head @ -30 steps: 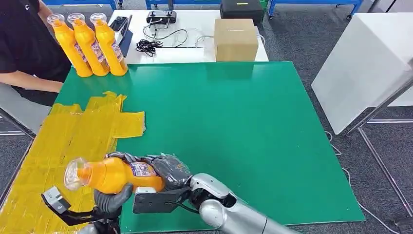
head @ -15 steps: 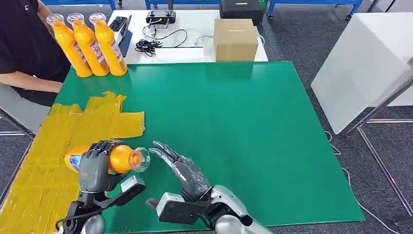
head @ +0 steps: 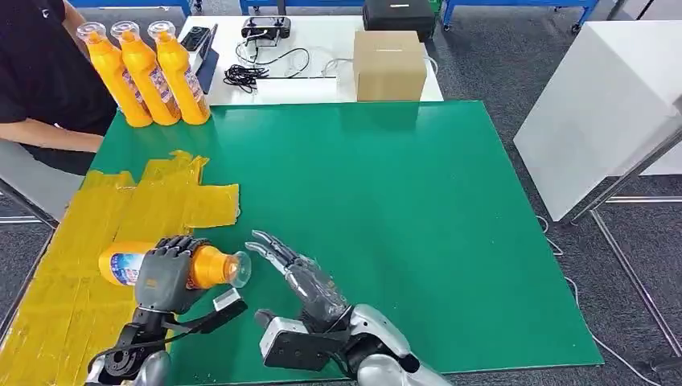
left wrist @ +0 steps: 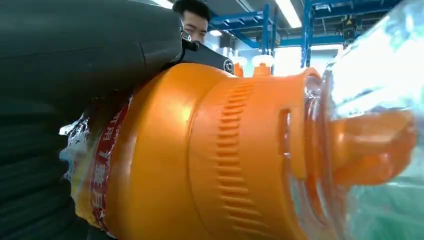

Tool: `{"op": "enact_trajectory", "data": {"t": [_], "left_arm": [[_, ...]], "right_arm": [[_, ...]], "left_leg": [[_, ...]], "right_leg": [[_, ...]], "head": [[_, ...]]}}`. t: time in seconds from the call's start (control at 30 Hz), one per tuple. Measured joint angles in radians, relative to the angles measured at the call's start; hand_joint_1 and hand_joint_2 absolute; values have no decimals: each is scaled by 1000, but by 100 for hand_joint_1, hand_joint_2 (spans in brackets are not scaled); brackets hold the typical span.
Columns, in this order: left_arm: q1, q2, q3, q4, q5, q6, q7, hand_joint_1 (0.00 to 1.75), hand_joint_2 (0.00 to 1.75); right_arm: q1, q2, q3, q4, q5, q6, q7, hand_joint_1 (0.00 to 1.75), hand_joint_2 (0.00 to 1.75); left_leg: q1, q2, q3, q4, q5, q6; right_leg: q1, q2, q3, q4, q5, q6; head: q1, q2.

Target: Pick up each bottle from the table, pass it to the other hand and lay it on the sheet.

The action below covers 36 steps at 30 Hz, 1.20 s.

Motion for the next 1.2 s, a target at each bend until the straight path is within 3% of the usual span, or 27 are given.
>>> {"op": "enact_trajectory", "data": {"t": [0.23,0.6,0.7,0.8,0.9,1.2], "left_arm": [[-31,20,-31,75,-64,-65,83,0,0],[-37,15,-37,88,-64,42,127,0,0],[-15,-8,-21,40,-50,110,123,0,0],[15,-69,42,-70,-18,129,20,0,0],[23,-106,77,-124,-17,130,-5,0,0],[17,-126,92,-132,-104,130,109,0,0]], "right_arm": [[0,0,0,0,-5,18,3,0,0],[10,-1,-2,0,-3,17,8,0,0],[27,-5,-8,-3,3,8,11,0,0],[51,-11,-24,-9,5,-8,10,0,0],[65,-18,-31,-13,5,-12,9,0,0],[92,-27,-47,-26,5,-21,3,0,0]], "left_leg": [[0,0,0,0,0,0],[0,0,0,0,0,0],[0,0,0,0,0,0],[0,-1,-1,0,0,0],[0,0,-1,0,0,0],[1,0,0,0,0,0]], "right_leg": [[0,0,0,0,0,0],[0,0,0,0,0,0],[0,0,0,0,0,0],[0,0,0,0,0,0],[0,0,0,0,0,0],[0,0,0,0,0,0]], "head": [[0,0],[0,0],[0,0],[0,0],[0,0],[0,0]]}}
